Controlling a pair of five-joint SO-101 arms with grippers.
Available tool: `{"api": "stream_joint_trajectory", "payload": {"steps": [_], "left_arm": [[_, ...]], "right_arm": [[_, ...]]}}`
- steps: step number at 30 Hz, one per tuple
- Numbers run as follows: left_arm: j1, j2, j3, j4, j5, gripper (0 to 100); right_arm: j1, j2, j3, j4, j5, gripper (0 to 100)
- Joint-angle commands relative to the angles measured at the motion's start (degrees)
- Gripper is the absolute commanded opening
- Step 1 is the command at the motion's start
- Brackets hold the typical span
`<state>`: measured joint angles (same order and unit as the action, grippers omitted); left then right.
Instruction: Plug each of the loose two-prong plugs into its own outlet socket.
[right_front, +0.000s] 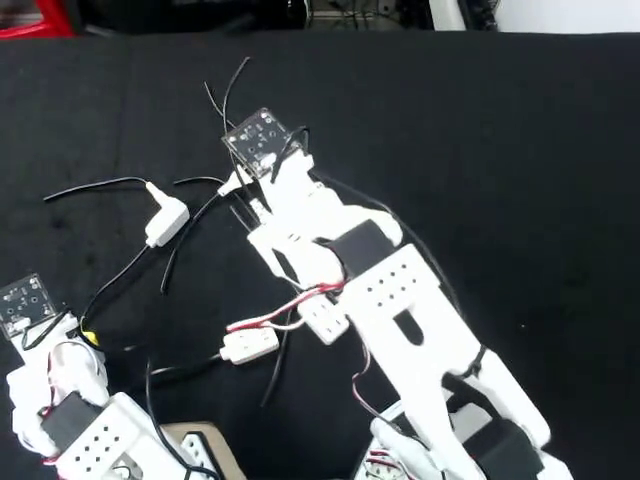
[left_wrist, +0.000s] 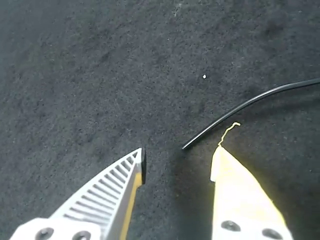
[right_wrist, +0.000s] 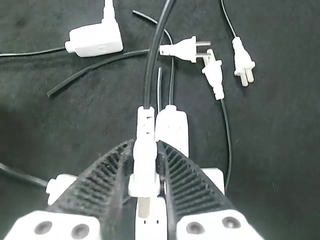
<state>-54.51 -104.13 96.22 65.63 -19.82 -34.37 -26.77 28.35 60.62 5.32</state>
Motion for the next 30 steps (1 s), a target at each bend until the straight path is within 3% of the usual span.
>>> {"api": "stream_joint_trajectory", "payload": {"steps": [1,7,18,30], "left_arm": [[3.56,-0.35,1.1,0.09,-0.26,22],[4.88,-0.35,1.1,0.18,-0.26,22],[4.79,-0.35,1.19,1.76,-0.44,22],[4.79,-0.35,1.19,1.76,-4.31,22]], "right_arm": [[1.05,-3.82,-0.13,6.77,2.64,1.1],[5.63,2.42,1.45,15.12,10.37,1.1],[33.67,11.74,0.92,14.24,29.54,1.1],[40.0,20.62,3.82,14.24,40.62,1.1]]}}
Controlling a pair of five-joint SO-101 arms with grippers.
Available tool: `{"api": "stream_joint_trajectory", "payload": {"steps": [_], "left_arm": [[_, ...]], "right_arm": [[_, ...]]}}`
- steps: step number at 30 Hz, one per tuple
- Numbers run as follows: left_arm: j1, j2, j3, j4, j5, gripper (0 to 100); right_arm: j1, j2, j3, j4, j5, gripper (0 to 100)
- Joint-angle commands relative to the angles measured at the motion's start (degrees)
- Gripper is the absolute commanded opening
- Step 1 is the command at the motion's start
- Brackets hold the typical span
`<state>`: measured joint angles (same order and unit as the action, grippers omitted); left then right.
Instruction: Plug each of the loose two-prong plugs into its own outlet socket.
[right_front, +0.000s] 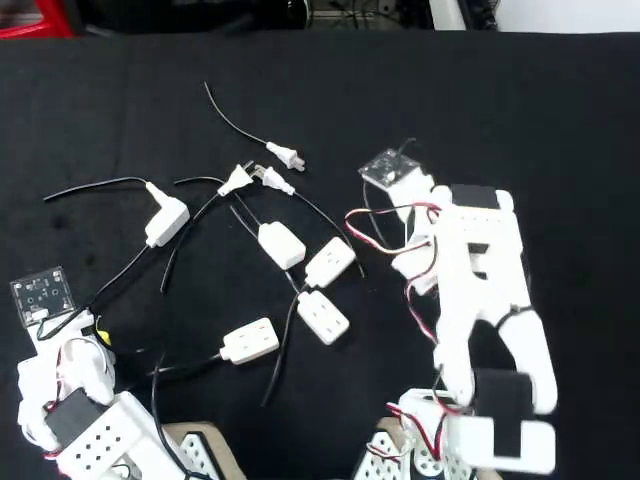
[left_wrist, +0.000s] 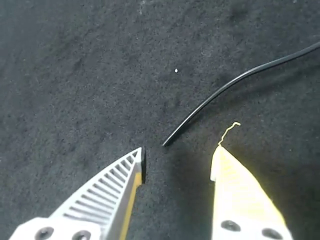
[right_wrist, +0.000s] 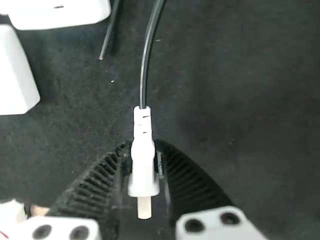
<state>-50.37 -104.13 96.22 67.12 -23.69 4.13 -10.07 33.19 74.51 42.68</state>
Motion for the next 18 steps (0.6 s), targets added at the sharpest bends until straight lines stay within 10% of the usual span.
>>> {"api": "stream_joint_trajectory", "payload": {"steps": [1,18], "left_arm": [[0.66,-0.35,1.19,0.26,-0.44,22],[-1.1,-0.35,1.19,-0.09,-0.35,22]], "right_arm": [[1.76,5.93,-0.84,0.35,4.84,1.1],[-3.16,16.31,-2.42,1.67,13.89,8.2]]}}
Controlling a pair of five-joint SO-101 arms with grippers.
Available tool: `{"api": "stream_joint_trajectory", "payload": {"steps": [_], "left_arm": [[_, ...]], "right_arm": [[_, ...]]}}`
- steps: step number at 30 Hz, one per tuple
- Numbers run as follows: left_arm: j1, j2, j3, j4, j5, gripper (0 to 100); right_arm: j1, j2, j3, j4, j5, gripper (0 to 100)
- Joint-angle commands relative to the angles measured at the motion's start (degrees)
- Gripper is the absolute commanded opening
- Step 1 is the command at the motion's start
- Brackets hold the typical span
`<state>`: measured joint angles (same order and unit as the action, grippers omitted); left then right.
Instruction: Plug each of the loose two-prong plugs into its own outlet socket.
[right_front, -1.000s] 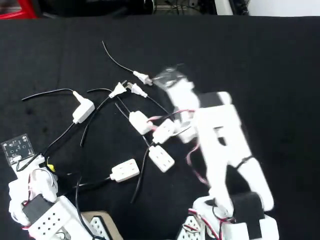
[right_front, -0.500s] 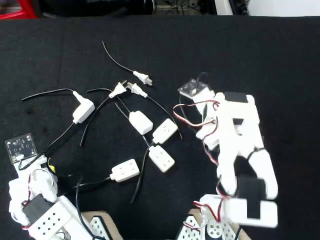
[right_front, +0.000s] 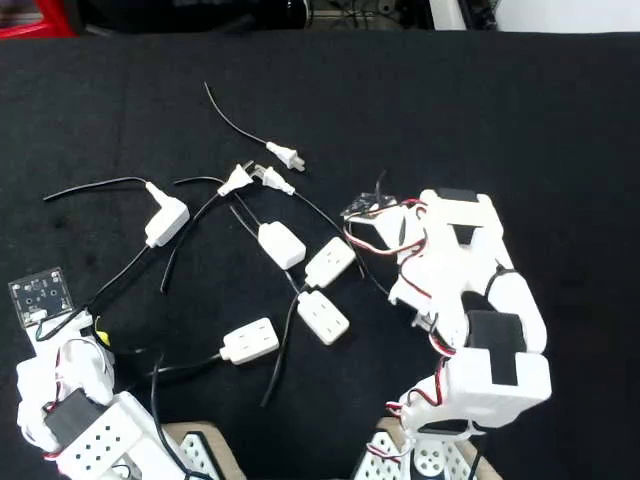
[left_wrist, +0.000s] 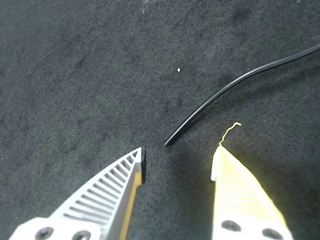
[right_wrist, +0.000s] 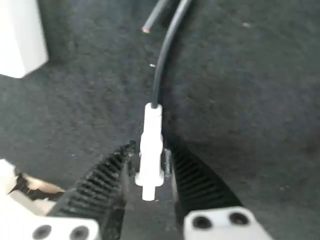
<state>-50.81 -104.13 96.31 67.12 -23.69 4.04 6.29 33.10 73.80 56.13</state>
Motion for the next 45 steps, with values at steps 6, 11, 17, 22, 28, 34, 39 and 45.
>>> {"api": "stream_joint_trajectory", "payload": {"steps": [6,11,17,22,28,34,39,45], "left_arm": [[-0.66,-0.35,1.1,-0.09,-0.35,22],[-0.75,-0.35,1.1,0.0,-0.35,22],[-0.84,-0.35,1.1,0.09,-0.35,22],[-0.84,-0.35,1.01,0.0,-0.18,22],[-0.84,-0.35,1.01,0.0,-0.18,22],[-0.84,-0.35,1.01,-0.09,-0.18,22],[-0.66,-0.35,1.01,-0.18,-0.18,22],[-0.66,-0.35,1.01,0.09,-0.26,22]], "right_arm": [[-6.33,-0.04,-4.53,6.24,0.35,8.0],[-6.59,0.4,-4.44,6.33,0.35,8.0],[-7.21,7.34,-6.99,6.24,0.26,8.1],[-7.3,11.56,-11.82,7.82,0.18,8.0],[-7.3,12.62,-13.85,9.67,0.18,7.6],[-7.38,12.26,-13.93,10.29,0.09,1.1],[-7.3,5.32,-13.58,13.01,-0.18,1.1],[-7.38,-13.05,-10.95,16.53,-3.25,1.1]]}}
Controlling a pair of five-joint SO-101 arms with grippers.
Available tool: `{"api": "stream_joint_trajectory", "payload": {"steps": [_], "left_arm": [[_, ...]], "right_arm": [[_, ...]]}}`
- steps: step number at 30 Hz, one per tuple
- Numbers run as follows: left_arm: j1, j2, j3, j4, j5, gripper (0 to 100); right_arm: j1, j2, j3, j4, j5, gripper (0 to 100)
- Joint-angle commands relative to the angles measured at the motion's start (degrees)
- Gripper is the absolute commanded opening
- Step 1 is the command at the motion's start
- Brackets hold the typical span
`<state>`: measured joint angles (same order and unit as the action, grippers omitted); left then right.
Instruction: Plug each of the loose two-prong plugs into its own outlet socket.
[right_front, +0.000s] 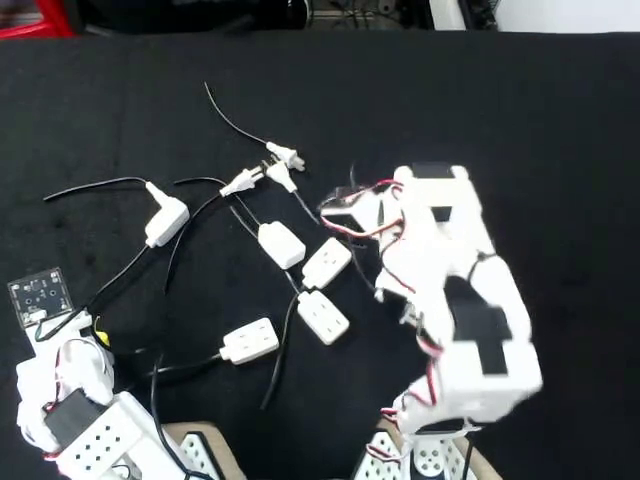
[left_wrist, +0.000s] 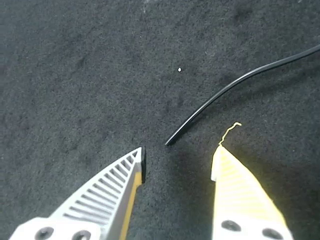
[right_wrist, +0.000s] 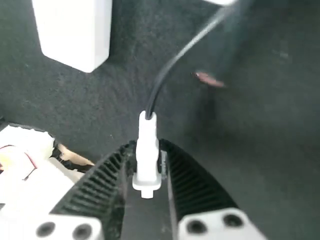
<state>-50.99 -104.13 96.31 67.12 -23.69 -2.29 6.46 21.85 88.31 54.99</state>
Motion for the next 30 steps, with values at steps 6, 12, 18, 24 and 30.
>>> {"api": "stream_joint_trajectory", "payload": {"steps": [6,12,18,24,30], "left_arm": [[-0.57,-0.35,1.01,0.18,-0.26,22],[-0.57,-0.35,1.01,0.18,-0.26,22],[-0.57,-0.35,1.01,0.18,-0.26,22],[-0.66,-0.35,1.01,0.26,-0.35,22],[-0.66,-0.35,1.01,0.26,-0.35,22]], "right_arm": [[-1.93,-32.22,3.65,1.05,-8.97,1.1],[-10.73,-51.3,10.77,-5.54,-22.95,1.1],[-20.75,-67.38,23.6,-23.3,-43.34,1.1],[-32.26,-85.32,44.88,-42.9,-56.18,1.5],[-38.24,-106.15,65.71,-49.76,-56.44,1.4]]}}
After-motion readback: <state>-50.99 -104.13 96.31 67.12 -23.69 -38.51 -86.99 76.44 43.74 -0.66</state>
